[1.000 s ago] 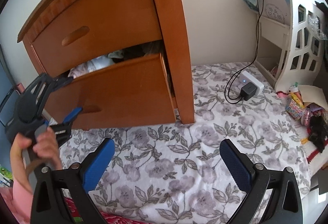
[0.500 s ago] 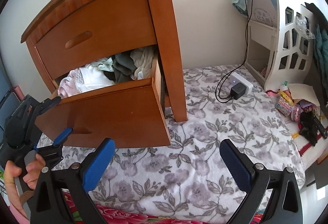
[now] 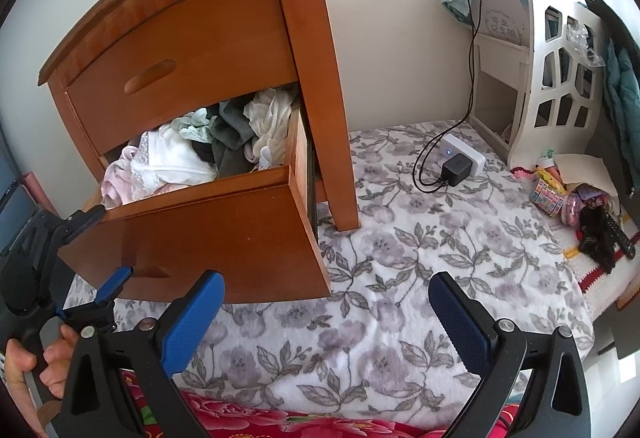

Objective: Take underwear out of drawer
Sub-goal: 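Pull the lower drawer open with the left gripper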

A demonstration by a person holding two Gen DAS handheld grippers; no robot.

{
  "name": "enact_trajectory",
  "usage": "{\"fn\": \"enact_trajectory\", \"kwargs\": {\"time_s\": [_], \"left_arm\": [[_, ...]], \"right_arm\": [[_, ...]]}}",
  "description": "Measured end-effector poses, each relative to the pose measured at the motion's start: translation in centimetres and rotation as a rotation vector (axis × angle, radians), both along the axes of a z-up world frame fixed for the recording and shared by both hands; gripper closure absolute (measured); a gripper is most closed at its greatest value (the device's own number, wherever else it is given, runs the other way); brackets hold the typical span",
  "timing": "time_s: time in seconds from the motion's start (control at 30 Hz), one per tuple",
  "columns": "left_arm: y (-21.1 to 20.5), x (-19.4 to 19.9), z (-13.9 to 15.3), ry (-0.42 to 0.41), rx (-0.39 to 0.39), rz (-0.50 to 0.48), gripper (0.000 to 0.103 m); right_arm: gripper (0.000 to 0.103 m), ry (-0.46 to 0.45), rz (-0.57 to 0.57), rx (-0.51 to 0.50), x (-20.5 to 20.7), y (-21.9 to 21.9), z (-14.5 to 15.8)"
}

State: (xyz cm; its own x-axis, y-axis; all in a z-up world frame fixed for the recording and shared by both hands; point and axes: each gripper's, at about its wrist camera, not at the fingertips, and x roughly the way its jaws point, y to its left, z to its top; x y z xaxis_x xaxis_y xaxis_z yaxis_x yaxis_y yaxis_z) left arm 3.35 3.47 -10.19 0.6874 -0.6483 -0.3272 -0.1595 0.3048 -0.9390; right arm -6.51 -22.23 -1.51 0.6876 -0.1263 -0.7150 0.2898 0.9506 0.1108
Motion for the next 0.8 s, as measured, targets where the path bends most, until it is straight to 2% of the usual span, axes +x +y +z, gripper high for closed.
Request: {"fn": "enact_trajectory", "kwargs": {"time_s": [0.4, 0.63, 0.8], "left_arm": [[0.9, -1.9, -0.1, -0.013, 0.012, -0.009, 0.033], [1.2, -2.5, 0.5, -0.046, 0.047, -0.023, 0.040], [1.6, -2.7, 0.5, -0.039, 0.036, -0.023, 0.042]], "right_arm": [[0.000, -0.002, -0.007, 0.003, -0.2, -0.1, 0.1], [0.000, 0.003, -0.002, -0.008, -0.2, 0.2, 0.0], [0.000, 0.005, -0.001, -0.013, -0.2, 0.4, 0.0]]}}
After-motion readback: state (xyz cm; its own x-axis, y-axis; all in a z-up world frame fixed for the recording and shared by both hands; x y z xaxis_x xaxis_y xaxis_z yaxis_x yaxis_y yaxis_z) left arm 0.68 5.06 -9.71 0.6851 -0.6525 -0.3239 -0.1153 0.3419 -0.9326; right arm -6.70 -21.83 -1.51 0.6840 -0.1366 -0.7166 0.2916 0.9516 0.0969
